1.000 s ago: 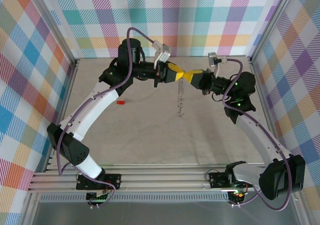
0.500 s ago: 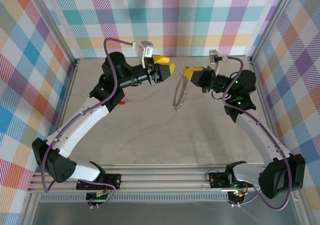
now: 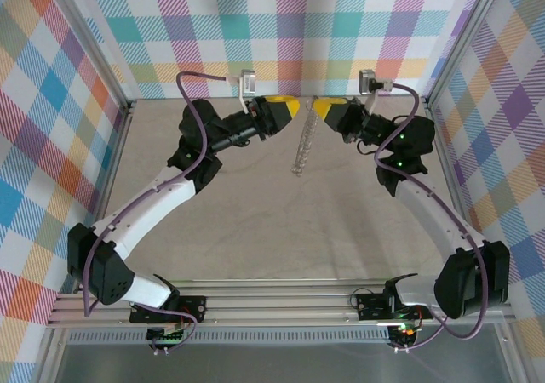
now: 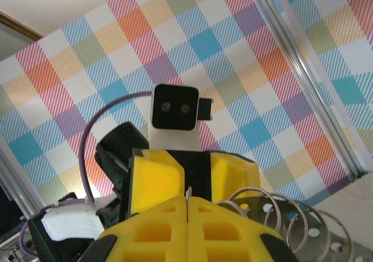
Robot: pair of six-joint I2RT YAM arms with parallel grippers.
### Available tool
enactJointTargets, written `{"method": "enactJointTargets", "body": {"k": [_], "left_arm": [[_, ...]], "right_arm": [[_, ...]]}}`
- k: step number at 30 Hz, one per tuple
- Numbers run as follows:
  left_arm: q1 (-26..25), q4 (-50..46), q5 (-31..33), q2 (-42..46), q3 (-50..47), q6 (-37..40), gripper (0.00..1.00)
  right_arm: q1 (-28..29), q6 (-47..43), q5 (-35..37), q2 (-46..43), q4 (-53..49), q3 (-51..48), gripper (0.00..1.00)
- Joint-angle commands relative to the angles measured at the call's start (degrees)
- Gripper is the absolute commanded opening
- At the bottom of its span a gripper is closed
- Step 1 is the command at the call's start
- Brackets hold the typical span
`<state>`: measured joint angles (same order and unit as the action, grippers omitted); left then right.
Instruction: Put the keys on the keyring
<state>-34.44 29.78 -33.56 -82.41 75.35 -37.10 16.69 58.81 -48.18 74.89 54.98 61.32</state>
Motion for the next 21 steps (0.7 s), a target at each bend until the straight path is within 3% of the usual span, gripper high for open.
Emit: {"method": "enactJointTargets", "body": {"k": [1, 9, 21], "left_arm": [[-0.28, 7.82, -1.05, -0.45, -0.57, -4.52, 0.40], [-0.75, 9.71, -0.89, -1.62, 0.10, -5.78, 0.37], [-2.02, 10.70, -0.80, -4.53, 2.71, -6.74, 0.34]], "right_arm": [[-0.01, 4.32, 3.34, 0.85, 9.35, 2.14, 0.00], [-0.04, 9.53, 5.53, 4.18, 15.53, 2.75, 0.00], [0.01, 10.80, 5.75, 4.30, 16.73, 1.88, 0.00]]}}
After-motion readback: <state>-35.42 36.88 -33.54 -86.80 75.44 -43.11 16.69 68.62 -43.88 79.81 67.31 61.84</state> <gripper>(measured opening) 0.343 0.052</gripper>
